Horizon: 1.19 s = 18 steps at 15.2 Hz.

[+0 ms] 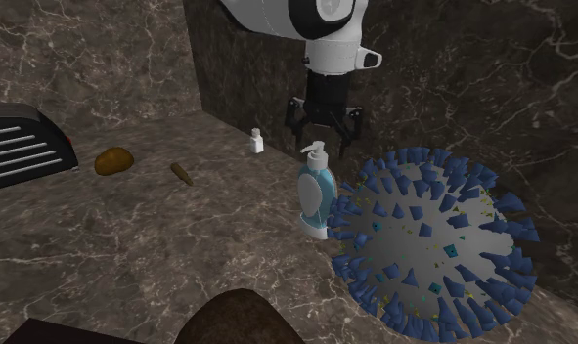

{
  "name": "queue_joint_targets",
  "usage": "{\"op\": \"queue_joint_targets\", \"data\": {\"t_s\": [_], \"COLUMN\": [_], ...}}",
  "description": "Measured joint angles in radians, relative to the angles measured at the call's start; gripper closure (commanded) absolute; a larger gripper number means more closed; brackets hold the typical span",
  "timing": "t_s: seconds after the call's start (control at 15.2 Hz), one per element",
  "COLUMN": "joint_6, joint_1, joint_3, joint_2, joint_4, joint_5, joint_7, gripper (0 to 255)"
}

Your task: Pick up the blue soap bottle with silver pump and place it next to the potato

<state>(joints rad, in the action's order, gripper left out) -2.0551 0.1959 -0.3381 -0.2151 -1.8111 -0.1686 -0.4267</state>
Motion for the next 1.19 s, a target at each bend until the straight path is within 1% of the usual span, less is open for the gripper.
{"op": "queue_joint_targets", "data": {"t_s": [0.2,0.53,0.59,1.19], "joint_6": [-0.026,-0.031,-0.031,-0.031], "joint_1": [-0.001,0.000,0.000,0.000], "joint_3": [0.002,0.003,0.003,0.003], "joint_2": [-0.009,-0.014,-0.014,-0.014], "joint_4": [-0.018,-0.017,-0.017,-0.017], "joint_5": [-0.005,-0.007,-0.007,-0.007], "joint_7": [-0.003,-0.004,-0.004,-0.004], "gripper": [0,0,255,255]}}
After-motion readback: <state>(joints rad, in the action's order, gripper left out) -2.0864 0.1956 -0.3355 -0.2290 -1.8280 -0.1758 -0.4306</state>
